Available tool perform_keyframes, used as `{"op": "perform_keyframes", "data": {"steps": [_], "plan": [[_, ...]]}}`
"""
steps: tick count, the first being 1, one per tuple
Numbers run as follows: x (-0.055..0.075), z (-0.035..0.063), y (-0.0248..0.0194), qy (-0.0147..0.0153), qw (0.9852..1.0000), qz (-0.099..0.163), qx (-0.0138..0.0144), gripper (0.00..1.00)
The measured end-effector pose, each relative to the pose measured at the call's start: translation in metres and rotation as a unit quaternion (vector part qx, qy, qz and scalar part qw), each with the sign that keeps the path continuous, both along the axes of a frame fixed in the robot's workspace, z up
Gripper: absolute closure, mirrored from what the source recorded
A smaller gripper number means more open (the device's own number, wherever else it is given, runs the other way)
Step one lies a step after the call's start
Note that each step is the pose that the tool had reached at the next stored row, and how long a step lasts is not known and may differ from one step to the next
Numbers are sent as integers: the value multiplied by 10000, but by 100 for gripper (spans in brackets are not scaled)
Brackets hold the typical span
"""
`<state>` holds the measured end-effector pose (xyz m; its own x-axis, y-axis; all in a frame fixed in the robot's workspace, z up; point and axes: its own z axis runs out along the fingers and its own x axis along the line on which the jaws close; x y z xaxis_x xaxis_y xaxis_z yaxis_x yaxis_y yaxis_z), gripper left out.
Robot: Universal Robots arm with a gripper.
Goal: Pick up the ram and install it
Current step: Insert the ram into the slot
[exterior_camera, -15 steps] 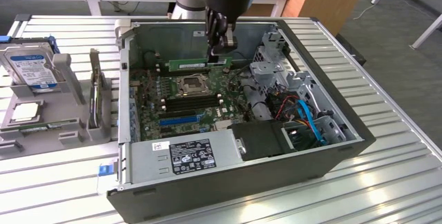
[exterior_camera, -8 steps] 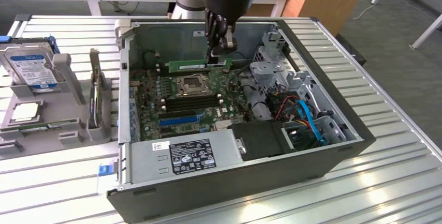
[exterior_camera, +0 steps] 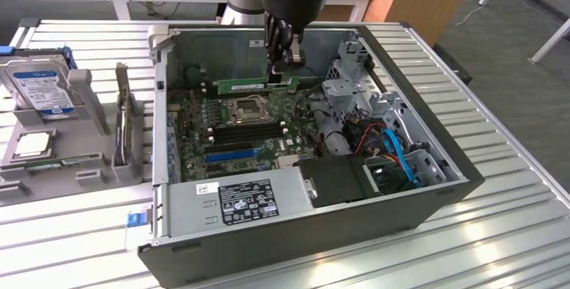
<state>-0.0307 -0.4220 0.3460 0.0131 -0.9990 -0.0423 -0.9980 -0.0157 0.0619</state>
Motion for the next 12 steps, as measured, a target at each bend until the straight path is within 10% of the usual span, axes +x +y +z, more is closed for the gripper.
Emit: {"op": "perform_keyframes", "data": {"steps": [12], "plan": [[0,-38,0,0,10000,0,0,88]]}}
